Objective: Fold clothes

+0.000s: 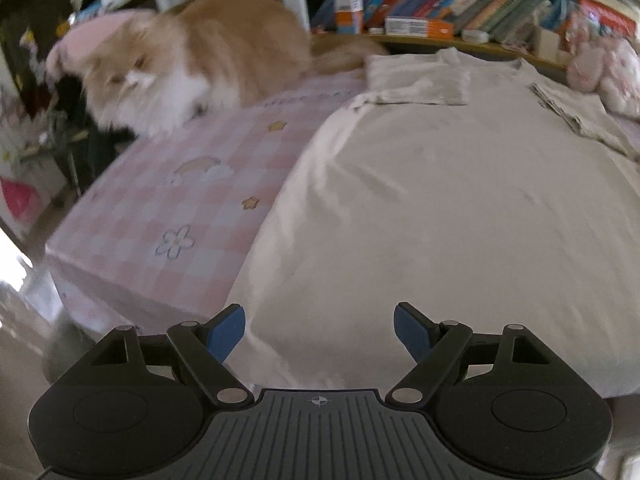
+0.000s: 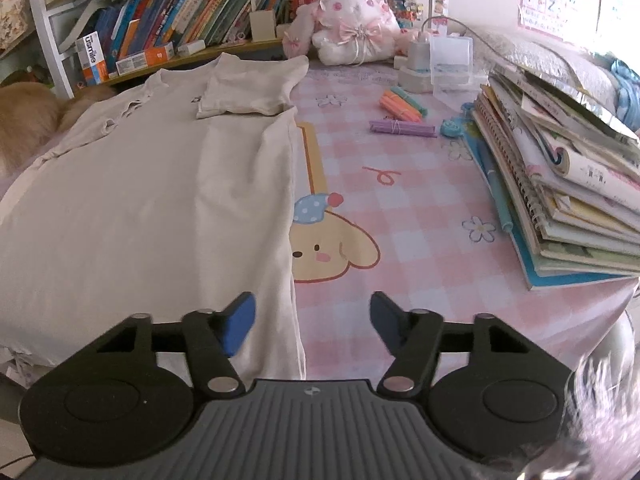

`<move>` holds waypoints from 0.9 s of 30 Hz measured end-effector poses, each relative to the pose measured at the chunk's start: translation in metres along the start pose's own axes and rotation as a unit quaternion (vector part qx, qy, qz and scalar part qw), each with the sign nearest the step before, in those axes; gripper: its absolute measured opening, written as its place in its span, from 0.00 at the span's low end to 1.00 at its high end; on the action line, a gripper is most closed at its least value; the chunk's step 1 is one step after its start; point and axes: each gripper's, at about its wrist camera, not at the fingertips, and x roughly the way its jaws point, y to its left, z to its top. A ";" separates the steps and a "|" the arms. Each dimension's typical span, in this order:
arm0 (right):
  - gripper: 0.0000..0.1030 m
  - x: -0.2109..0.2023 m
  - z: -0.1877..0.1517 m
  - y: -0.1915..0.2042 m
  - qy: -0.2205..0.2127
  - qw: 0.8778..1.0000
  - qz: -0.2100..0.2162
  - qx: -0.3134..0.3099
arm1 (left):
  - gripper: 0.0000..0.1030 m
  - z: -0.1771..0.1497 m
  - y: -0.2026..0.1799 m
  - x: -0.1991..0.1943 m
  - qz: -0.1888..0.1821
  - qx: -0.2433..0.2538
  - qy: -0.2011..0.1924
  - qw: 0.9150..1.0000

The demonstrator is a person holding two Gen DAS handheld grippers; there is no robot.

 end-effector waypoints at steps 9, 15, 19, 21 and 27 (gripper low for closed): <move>0.48 -0.004 -0.003 -0.014 0.034 0.998 0.039 0.046 | 0.81 -0.006 0.037 0.009 -0.009 -0.044 0.041 0.998; 0.48 -0.005 -0.009 -0.032 0.070 0.991 0.055 0.097 | 0.81 -0.013 0.053 0.012 -0.045 -0.092 0.060 0.993; 0.48 0.003 -0.014 -0.041 0.105 0.981 0.071 0.147 | 0.81 -0.020 0.070 0.020 -0.074 -0.140 0.083 0.984; 0.48 0.008 -0.016 -0.046 0.120 0.975 0.076 0.172 | 0.81 -0.021 0.081 0.025 -0.086 -0.170 0.092 0.977; 0.49 0.020 -0.015 -0.056 0.149 0.954 0.109 0.236 | 0.81 -0.016 0.113 0.037 -0.098 -0.237 0.094 0.962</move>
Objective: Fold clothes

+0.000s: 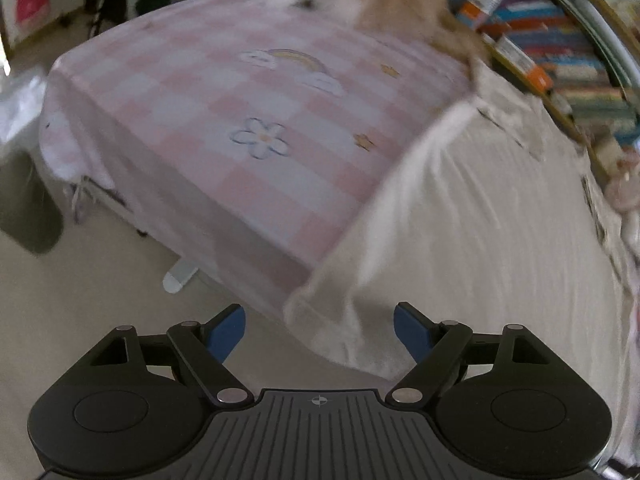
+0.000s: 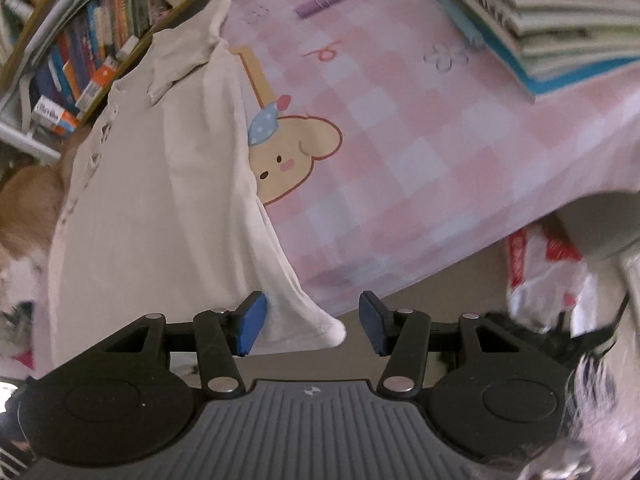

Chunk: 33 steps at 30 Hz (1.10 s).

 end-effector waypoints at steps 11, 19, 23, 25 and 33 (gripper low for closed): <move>0.57 0.019 0.019 0.005 0.041 0.999 0.019 0.009 | 0.81 0.036 0.016 0.028 -0.064 -0.014 0.049 0.997; 0.64 0.036 0.031 -0.009 0.074 0.994 0.056 0.057 | 0.80 0.042 0.006 0.048 -0.105 -0.005 0.093 0.990; 0.67 0.043 0.033 -0.010 0.087 0.991 0.079 0.064 | 0.80 0.047 0.007 0.050 -0.115 -0.007 0.107 0.988; 0.67 0.043 0.035 -0.009 0.093 0.990 0.087 0.055 | 0.80 0.049 0.008 0.050 -0.119 -0.009 0.111 0.987; 0.58 0.038 0.032 0.009 0.132 0.984 0.113 -0.044 | 0.80 0.049 0.013 0.043 -0.147 -0.001 0.118 0.982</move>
